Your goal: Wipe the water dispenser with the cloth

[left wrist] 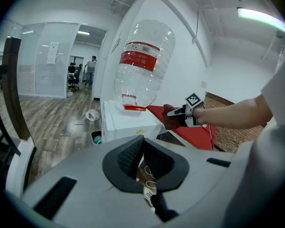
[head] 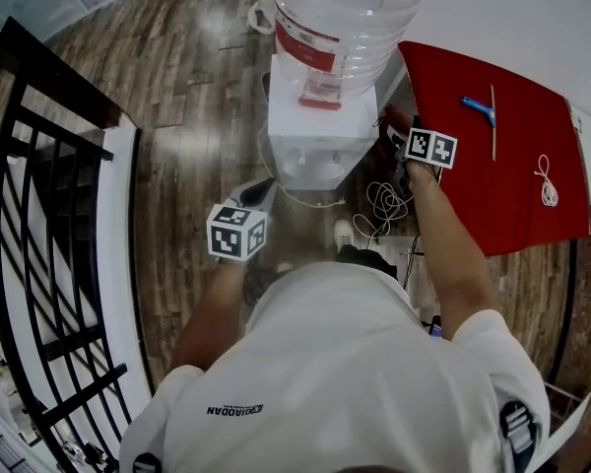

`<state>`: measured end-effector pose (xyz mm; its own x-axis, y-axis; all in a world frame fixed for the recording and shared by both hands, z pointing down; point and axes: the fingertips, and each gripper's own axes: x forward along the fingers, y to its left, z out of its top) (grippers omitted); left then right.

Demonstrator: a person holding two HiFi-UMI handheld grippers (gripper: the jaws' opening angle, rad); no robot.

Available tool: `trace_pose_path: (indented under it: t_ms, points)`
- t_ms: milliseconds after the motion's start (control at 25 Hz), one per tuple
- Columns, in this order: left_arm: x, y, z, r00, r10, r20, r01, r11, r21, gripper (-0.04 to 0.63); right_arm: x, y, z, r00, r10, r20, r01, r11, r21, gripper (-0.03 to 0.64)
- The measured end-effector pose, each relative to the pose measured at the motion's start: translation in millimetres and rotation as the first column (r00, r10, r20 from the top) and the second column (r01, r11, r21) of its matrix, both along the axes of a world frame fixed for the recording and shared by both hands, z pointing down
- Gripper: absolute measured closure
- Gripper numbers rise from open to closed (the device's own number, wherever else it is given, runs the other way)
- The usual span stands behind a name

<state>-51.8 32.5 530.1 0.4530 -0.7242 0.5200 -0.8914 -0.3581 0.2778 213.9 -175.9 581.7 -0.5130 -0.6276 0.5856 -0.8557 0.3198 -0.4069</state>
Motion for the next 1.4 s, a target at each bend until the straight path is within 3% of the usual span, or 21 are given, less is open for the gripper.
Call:
trace_pose_path:
  t_ms: [360, 600, 800, 1000, 1200, 1400]
  points:
    - [-6.7, -2.3, -1.5, 1.000, -0.014, -0.008, 0.014, 1.000, 0.005, 0.606, 30.8, 6.1, 2.2, 0.998, 0.053, -0.033, -0.052, 0.998, 0.023, 0.561]
    - [-11.8, 2.3, -1.2, 1.000, -0.025, -0.012, 0.025, 1.000, 0.005, 0.606, 7.0, 29.1, -11.7, 1.000, 0.028, -0.010, -0.027, 0.992, 0.123, 0.561]
    - [-20.7, 14.0, 7.8, 0.999, -0.040, -0.016, 0.040, 0.999, -0.013, 0.606, -43.0, 68.5, -15.3, 0.998, -0.041, 0.047, 0.030, 0.979, 0.203, 0.561]
    - [-35.2, 41.1, 21.4, 0.997, -0.079, -0.016, 0.079, 0.996, -0.049, 0.606, -113.2, 113.3, 16.7, 0.984, -0.179, 0.024, 0.172, 0.971, 0.165, 0.561]
    - [-54.4, 72.6, 26.5, 0.992, -0.122, -0.008, 0.121, 0.990, -0.073, 0.606, -189.1, 121.4, 26.1, 0.955, -0.295, 0.001, 0.289, 0.937, 0.197, 0.561]
    - [-91.4, 108.1, 25.8, 0.975, -0.222, 0.015, 0.222, 0.971, -0.087, 0.606, -260.0, 122.8, 26.7, 0.920, -0.391, -0.037, 0.389, 0.894, 0.224, 0.561]
